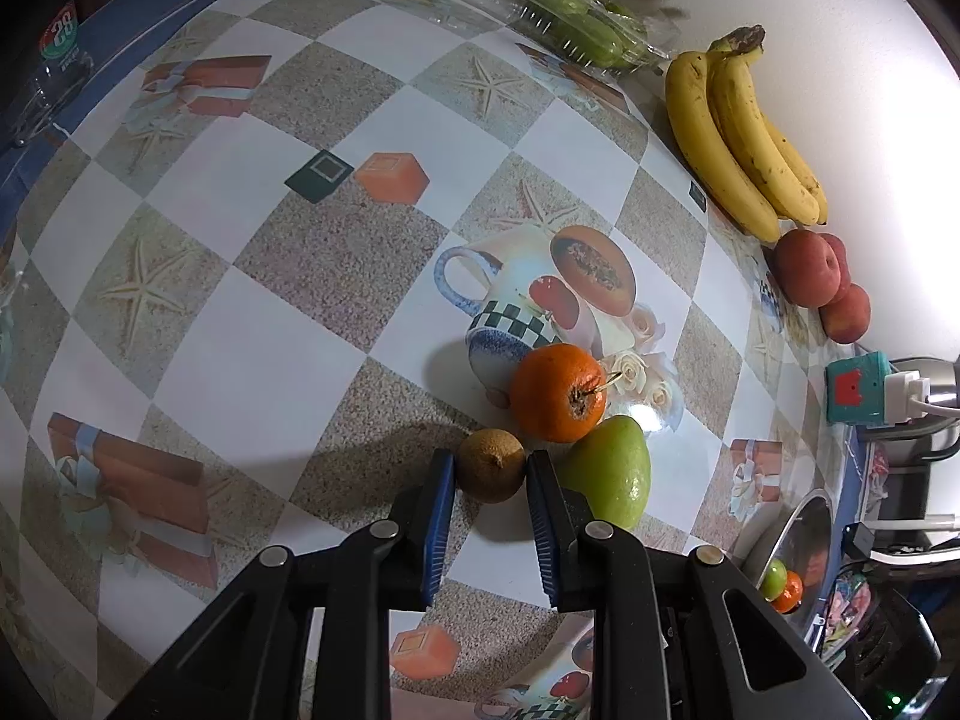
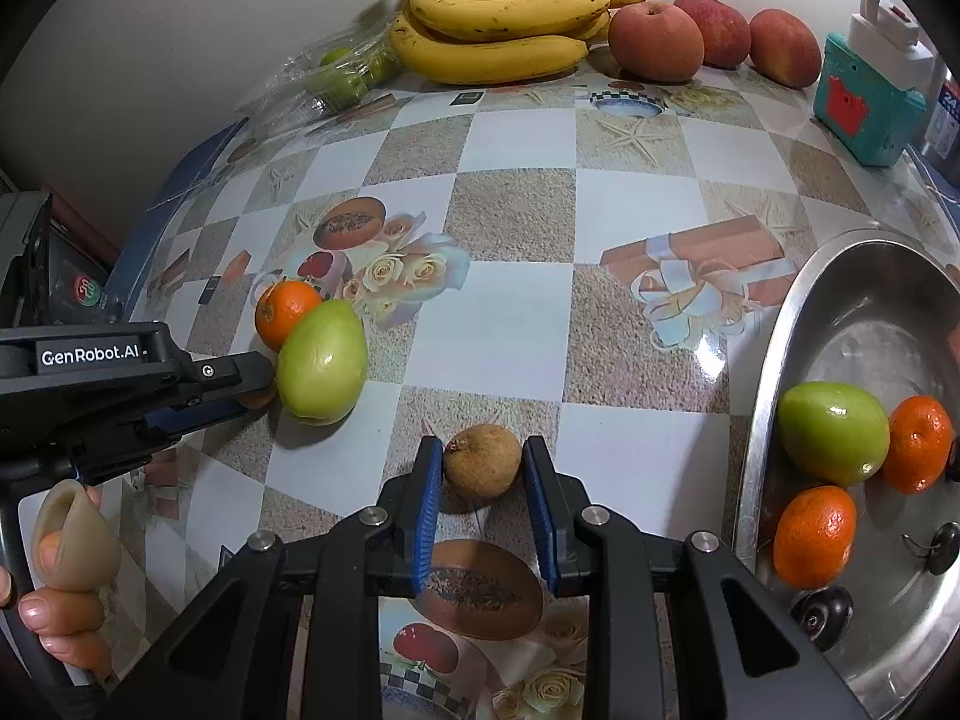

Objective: Organize fruits
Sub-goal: 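Close the left tool on the small kiwi while the right tool grasps the brown round fruit, then lift and carry the kiwi and brown fruit over the steel bowl with both tools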

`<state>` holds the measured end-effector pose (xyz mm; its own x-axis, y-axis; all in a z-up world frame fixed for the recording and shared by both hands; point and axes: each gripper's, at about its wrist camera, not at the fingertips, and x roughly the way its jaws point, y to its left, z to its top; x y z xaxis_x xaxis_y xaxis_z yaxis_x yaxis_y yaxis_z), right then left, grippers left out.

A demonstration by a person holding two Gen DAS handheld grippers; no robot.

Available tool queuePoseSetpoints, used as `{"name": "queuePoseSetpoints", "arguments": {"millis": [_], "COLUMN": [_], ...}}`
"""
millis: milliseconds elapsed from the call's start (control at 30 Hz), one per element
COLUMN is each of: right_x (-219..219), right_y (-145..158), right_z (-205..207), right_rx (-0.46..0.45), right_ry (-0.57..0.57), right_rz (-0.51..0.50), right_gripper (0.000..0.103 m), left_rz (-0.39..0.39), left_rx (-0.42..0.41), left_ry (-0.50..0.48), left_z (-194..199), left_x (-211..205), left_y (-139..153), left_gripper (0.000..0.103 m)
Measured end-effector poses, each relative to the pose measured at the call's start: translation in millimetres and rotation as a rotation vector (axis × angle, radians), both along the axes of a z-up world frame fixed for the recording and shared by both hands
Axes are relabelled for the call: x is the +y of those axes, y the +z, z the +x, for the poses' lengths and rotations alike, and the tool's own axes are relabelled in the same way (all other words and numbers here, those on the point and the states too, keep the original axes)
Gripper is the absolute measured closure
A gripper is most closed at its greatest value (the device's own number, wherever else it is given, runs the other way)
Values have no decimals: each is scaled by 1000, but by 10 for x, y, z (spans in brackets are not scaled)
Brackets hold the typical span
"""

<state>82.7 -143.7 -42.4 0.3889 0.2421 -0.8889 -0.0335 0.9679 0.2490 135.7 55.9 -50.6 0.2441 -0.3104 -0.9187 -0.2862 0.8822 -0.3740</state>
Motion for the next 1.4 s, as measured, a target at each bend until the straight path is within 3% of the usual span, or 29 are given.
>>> {"name": "queuePoseSetpoints", "arguments": {"millis": [333, 800, 1067, 1400], "right_x": [-76, -181, -355, -714], "right_y": [148, 494, 684, 675], "right_z": [-42, -130, -206, -261], "right_rx": [-28, -98, -130, -114], "right_ry": [-16, -49, -96, -202], "right_rz": [30, 89, 127, 121], "right_gripper": [75, 75, 75, 75], "left_rz": [3, 3, 4, -7], "left_rx": [-26, -121, -181, -219], "left_ry": [0, 20, 19, 0], "left_z": [-9, -85, -153, -203], "left_x": [-3, 88, 71, -4], "left_y": [100, 469, 709, 836], "left_gripper": [77, 77, 77, 77]}}
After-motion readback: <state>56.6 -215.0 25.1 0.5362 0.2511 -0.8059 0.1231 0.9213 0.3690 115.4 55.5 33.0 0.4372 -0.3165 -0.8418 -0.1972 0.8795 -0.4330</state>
